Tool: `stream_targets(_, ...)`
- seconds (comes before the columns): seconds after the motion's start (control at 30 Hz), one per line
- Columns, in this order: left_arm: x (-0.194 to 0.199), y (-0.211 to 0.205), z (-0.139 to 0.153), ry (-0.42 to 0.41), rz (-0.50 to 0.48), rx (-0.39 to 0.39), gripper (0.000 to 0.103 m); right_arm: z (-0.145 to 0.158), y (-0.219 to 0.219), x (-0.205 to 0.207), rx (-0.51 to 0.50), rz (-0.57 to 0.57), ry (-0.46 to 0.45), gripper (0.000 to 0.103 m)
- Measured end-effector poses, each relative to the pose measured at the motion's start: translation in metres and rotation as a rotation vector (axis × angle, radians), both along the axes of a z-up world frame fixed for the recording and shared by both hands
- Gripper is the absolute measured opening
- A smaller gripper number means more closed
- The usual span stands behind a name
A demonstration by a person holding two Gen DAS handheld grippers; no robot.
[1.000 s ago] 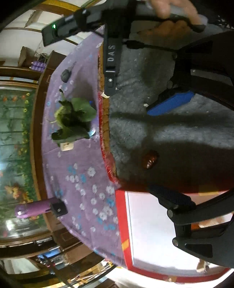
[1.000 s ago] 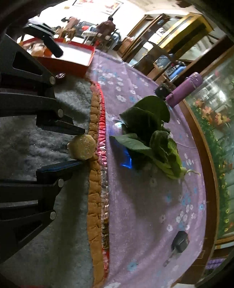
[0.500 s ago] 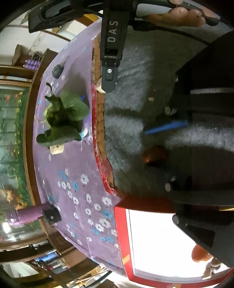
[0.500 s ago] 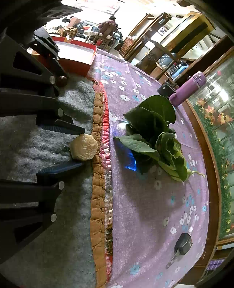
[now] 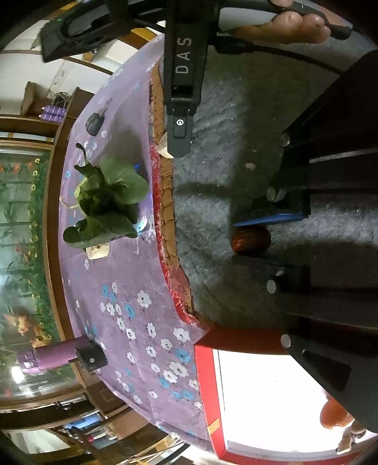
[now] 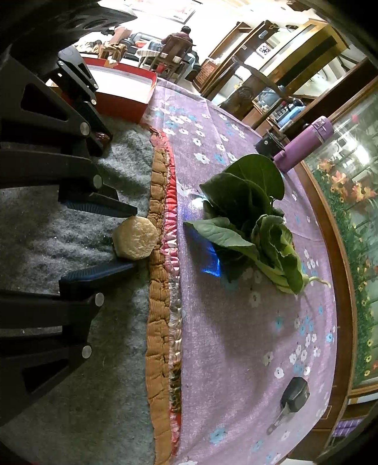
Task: Organize fruits
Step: 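Grasp a round tan cake with the right tool while the left tool grasps a red date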
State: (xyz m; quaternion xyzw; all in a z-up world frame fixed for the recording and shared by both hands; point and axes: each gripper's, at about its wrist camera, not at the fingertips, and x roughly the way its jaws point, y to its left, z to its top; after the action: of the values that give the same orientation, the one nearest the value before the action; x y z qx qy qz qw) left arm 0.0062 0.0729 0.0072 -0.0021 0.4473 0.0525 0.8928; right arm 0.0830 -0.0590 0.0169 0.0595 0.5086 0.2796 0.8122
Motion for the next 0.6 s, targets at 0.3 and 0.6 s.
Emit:
stream_targets(0.3, -0.006, -0.001, 0.001, -0.020, 0.031, -0.003, 0.016, 0.003, 0.010, -0.009, -0.082, 0.024, -0.065, 0.031)
stream_targets(0.6, -0.030, -0.020, 0.022, -0.097, 0.030, 0.047, 0.016, 0.003, 0.006, -0.006, -0.055, 0.018, -0.040, 0.031)
